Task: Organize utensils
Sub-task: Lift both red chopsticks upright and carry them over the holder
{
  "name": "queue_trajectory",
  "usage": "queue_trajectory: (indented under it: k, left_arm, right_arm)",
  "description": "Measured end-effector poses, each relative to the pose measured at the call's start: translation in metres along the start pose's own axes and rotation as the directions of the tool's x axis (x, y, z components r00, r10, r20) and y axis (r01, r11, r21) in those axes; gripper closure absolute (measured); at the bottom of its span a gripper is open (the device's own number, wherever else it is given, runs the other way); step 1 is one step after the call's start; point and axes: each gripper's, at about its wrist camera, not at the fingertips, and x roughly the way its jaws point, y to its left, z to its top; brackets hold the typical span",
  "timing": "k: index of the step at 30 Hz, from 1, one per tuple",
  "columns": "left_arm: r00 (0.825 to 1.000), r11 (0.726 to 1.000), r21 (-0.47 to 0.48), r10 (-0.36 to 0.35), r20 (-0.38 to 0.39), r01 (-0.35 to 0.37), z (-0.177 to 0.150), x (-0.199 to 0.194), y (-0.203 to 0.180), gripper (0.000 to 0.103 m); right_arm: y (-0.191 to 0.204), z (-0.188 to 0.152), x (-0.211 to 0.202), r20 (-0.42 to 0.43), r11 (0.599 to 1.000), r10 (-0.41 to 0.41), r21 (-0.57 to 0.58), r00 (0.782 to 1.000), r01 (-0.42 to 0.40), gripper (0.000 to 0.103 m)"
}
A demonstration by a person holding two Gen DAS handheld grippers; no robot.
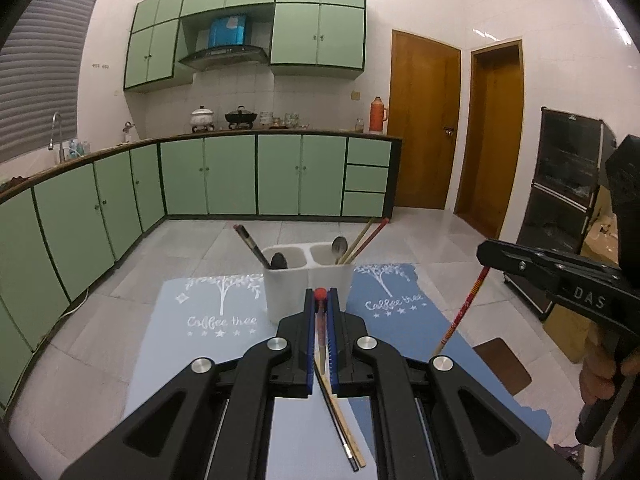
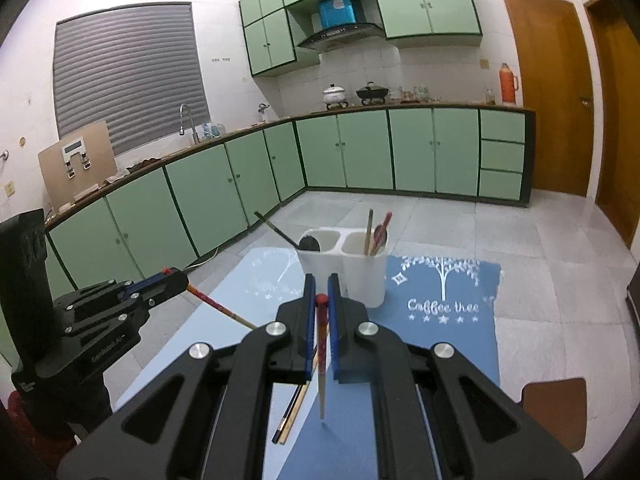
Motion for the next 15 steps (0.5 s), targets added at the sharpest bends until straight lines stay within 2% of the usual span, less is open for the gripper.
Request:
queue_trajectory:
  k: [5, 15]
  left_arm:
    - [0.999, 1.000, -0.005, -0.009, 0.039, 0.010, 0.014, -0.009, 0.002, 0.098]
    - [0.984, 1.000, 0.015, -0.013, 0.180, 0.011, 0.079, -0.009, 0.008, 0.098]
  right_arm:
    - [-0.006, 0.027, 0.000, 0.035, 1.000, 0.013, -0.005, 0.999, -0.013, 0.098]
    - [-0.010, 0.106, 0.013, 0.146, 0.999, 0.015, -0.052, 0.989, -0.007, 0.098]
